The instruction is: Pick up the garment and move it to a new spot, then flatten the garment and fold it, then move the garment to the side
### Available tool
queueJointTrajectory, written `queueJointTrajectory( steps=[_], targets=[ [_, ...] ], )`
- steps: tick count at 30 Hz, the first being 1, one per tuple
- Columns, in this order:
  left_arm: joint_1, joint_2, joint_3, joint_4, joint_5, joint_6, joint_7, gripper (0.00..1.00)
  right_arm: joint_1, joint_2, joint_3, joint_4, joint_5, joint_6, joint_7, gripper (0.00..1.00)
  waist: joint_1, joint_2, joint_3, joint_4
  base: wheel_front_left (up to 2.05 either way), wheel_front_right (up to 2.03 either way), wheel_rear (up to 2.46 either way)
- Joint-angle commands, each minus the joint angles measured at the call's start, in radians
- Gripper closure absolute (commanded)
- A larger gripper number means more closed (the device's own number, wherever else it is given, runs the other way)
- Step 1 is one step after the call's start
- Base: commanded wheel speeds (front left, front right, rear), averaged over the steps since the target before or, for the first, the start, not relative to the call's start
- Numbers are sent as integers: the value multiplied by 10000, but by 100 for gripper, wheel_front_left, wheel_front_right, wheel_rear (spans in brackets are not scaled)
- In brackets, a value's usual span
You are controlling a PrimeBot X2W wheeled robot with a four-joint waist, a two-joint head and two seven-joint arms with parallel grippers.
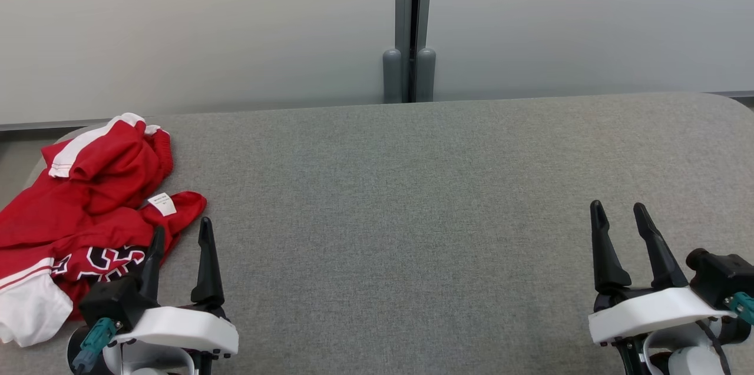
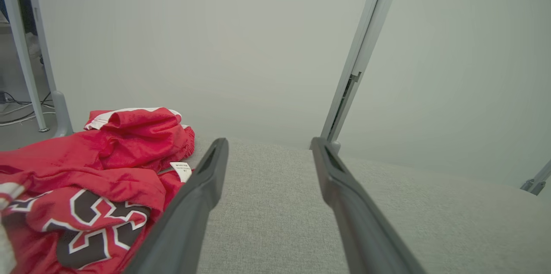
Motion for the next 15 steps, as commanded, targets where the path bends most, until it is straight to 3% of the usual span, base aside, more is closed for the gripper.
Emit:
queueJointTrajectory(
  steps=[1,15],
  targets=[
    [-98,74,-29,-63,300,63,-86,0,-128,-31,-21,-70,-318,41,-104,0,0,0,1,7,0,0,0],
    [-160,74,-117,-86,1310,132,-387,0,-203,-19,59,-30,-1523,44,-401,0,0,0,23,28,0,0,0]
  ],
)
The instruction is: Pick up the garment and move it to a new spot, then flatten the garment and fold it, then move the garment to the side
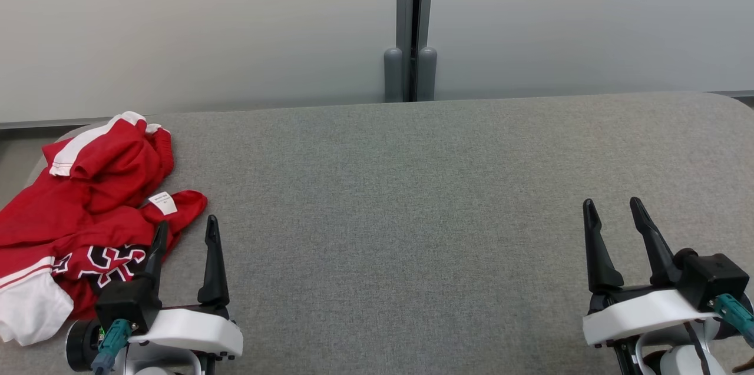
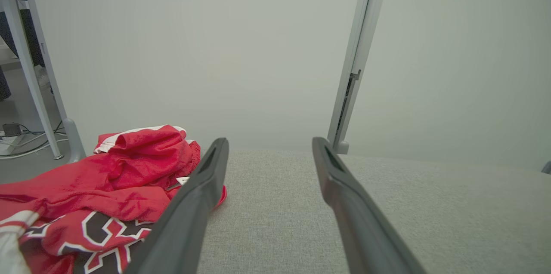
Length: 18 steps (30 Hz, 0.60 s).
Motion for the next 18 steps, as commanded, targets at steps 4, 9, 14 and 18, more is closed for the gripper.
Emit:
queueJointTrajectory(
  steps=[4,9,14,18],
  targets=[
    [-180,58,-38,-25,415,25,-140,0,-170,-47,37,-13,-403,43,-167,0,-1,0,9,4,0,0,0],
    [-197,50,-61,14,744,71,-239,0,-202,-52,107,-6,-750,43,-268,0,-1,0,13,9,0,0,0],
    [-209,44,-85,37,1100,90,-322,0,-186,-39,181,-40,-1078,34,-364,0,-1,0,16,13,0,0,0],
    [-209,41,-102,44,1367,125,-404,0,-191,-33,236,-76,-1339,35,-429,0,-1,0,15,11,0,0,0]
  ],
)
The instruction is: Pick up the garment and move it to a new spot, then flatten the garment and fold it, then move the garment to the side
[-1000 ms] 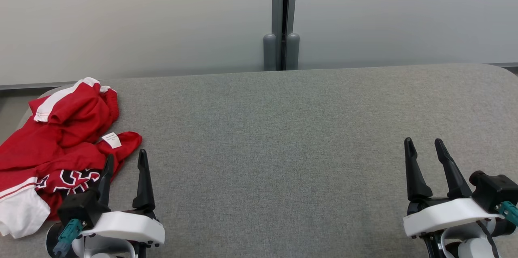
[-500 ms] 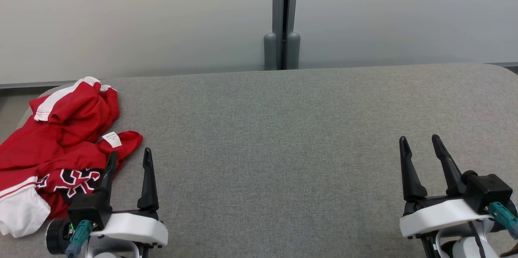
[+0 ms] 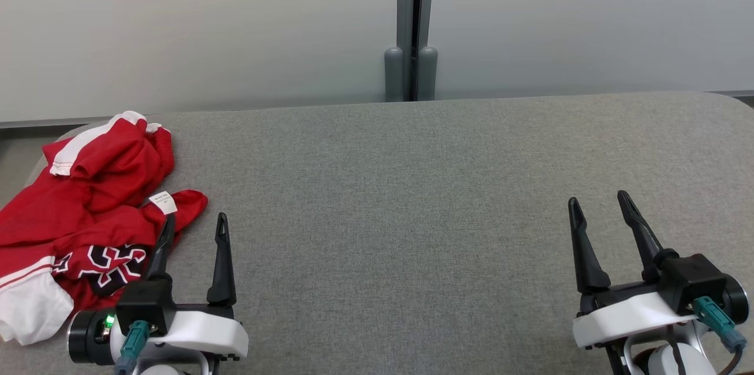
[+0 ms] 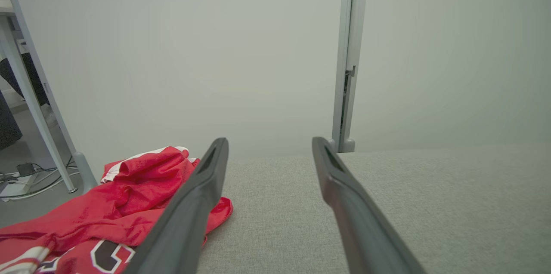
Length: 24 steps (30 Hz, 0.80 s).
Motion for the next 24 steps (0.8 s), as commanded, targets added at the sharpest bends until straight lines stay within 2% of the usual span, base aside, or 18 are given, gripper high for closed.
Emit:
queueJointTrajectory(
  steps=[1,6,24],
  targets=[
    [-143,43,3,-11,179,74,-94,0,-100,-39,5,-35,-186,17,-118,0,0,0,-1,-1,0,0,0],
    [-150,42,-11,16,493,93,-172,0,-130,-36,58,-34,-401,18,-205,0,0,0,-6,-2,0,0,0],
    [-208,29,20,149,230,-31,-166,0,-112,-13,102,45,-164,19,-193,0,0,0,-8,-39,0,0,0]
  ],
)
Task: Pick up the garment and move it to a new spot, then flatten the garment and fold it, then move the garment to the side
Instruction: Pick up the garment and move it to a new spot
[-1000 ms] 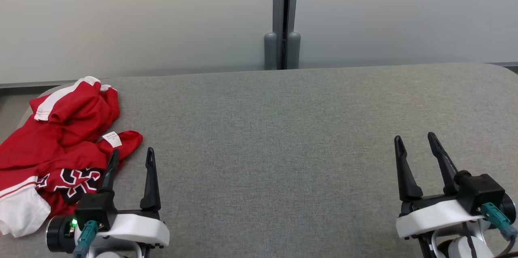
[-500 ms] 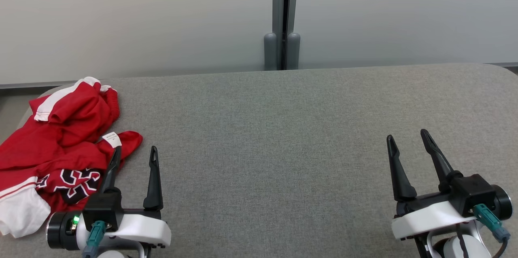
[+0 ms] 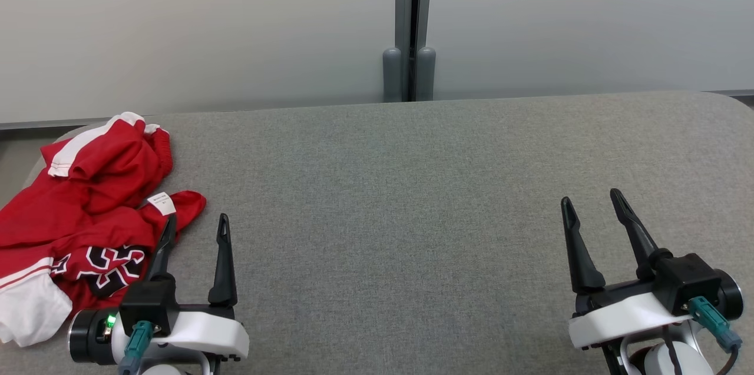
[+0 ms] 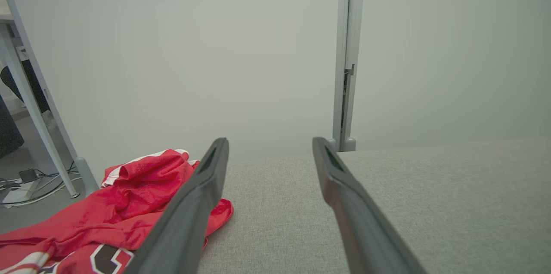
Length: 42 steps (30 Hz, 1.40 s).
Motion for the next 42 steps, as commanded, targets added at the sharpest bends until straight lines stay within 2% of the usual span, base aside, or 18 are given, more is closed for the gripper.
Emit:
queueJointTrajectory(
  steps=[1,13,20,32,42],
  targets=[
    [-157,36,16,-6,-103,-47,-21,0,-50,-24,-3,30,62,19,-55,0,0,-1,3,1,0,0,0],
    [-159,36,-58,66,-216,-26,-21,0,-40,-45,135,195,310,19,-53,0,0,-1,11,75,0,0,0],
    [-197,37,-56,67,-391,-118,-19,0,11,-58,230,232,413,19,-53,0,0,-1,41,418,0,0,0],
    [-110,35,152,72,-674,-41,-13,0,92,-80,502,292,655,19,-52,0,0,-1,61,1763,0,0,0],
    [-12,37,397,251,-1053,-142,-13,0,132,-94,826,314,862,19,-53,0,0,-1,78,3058,0,0,0]
  ],
)
